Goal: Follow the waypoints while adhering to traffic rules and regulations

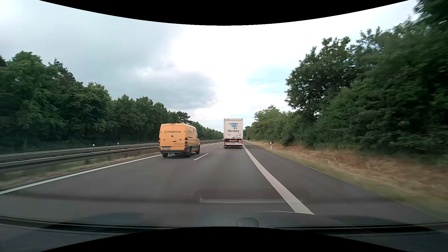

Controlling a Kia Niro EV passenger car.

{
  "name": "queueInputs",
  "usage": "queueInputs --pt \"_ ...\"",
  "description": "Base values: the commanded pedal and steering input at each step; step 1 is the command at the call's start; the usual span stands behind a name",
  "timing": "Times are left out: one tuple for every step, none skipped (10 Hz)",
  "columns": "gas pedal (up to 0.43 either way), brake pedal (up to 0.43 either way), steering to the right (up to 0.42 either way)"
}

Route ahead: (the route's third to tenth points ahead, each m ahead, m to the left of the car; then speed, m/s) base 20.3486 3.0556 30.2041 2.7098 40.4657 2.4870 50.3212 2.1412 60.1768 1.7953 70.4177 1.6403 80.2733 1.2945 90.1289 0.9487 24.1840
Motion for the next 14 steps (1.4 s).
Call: queueInputs --pt "0.22 0.0 0.005" --pt "0.209 0.0 0.005" --pt "0.169 0.0 0.005" --pt "0.169 0.0 0.005" --pt "0.157 0.0 0.005" --pt "0.13 0.0 0.004" --pt "0.13 0.0 0.003" --pt "0.118 0.0 0.002" --pt "0.118 0.0 0.002" --pt "0.118 0.0 0.001" --pt "0.157 0.0 0.001" --pt "0.169 0.0 0.001" --pt "0.169 0.0 0.001" --pt "0.169 0.0 0.001"
